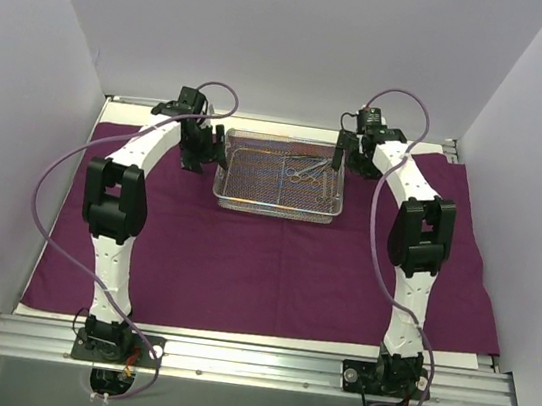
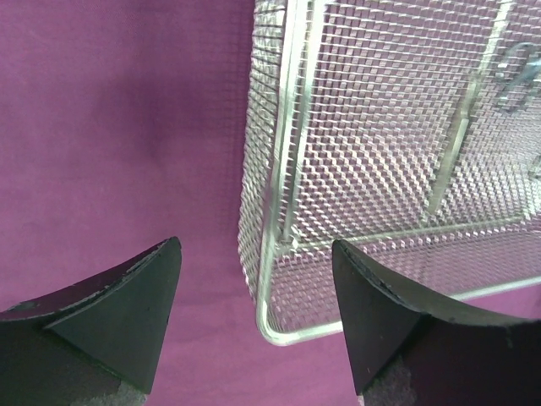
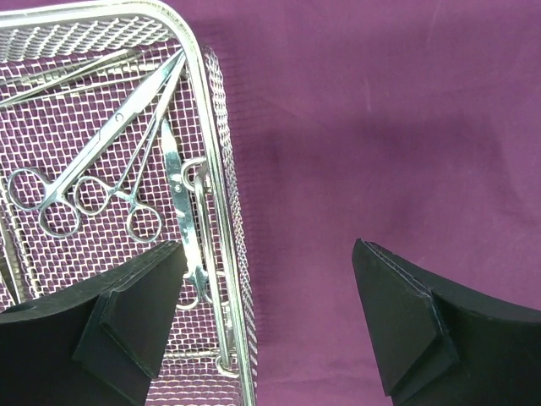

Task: Open and lay out the surgical kit
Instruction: Pick up the container from the surgical kit.

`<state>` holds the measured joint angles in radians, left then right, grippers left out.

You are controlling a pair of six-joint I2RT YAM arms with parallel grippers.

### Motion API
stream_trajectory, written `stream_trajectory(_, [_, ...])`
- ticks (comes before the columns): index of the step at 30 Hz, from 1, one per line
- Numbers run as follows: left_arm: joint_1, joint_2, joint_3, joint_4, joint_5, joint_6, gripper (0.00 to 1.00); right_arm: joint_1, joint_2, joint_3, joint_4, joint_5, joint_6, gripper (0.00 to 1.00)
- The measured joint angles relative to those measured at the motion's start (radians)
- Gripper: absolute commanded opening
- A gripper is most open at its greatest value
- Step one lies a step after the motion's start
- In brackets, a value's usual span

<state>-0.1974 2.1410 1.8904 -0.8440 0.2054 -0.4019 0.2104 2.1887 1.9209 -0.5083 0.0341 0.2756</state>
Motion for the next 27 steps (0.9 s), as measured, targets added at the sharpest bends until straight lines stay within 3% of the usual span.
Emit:
stream_trajectory(5, [0.0, 0.07, 0.027, -0.008, 0.0, 0.003, 0.69, 0.0, 0.045, 0.032, -0.009, -0.044, 0.001, 0.76])
stream_trajectory(11, [-0.005, 0.126, 0.086, -0.02, 0.026, 0.006, 0.52, 0.0, 0.137, 0.089, -0.019, -0.095, 0.006, 0.62])
stream_trajectory(14, [-0.005, 0.145, 0.122, -0.024, 0.036, 0.01, 0.42, 0.0, 0.167, 0.108, -0.026, -0.104, 0.009, 0.5])
stream_trajectory(17, [-0.006, 0.151, 0.141, -0.025, 0.045, 0.013, 0.26, 0.0, 0.175, 0.109, -0.027, -0.113, 0.009, 0.28])
stream_trajectory(19, [-0.009, 0.152, 0.153, -0.03, 0.053, 0.02, 0.15, 0.0, 0.177, 0.111, -0.026, -0.136, 0.012, 0.05])
stream_trajectory(20, [-0.011, 0.154, 0.16, -0.03, 0.055, 0.026, 0.04, 0.0, 0.177, 0.115, -0.032, -0.122, -0.008, 0.0])
stream_trajectory(27, [-0.023, 0.162, 0.215, -0.066, 0.041, 0.051, 0.02, 0.006, 0.175, 0.125, -0.064, -0.106, 0.006, 0.0])
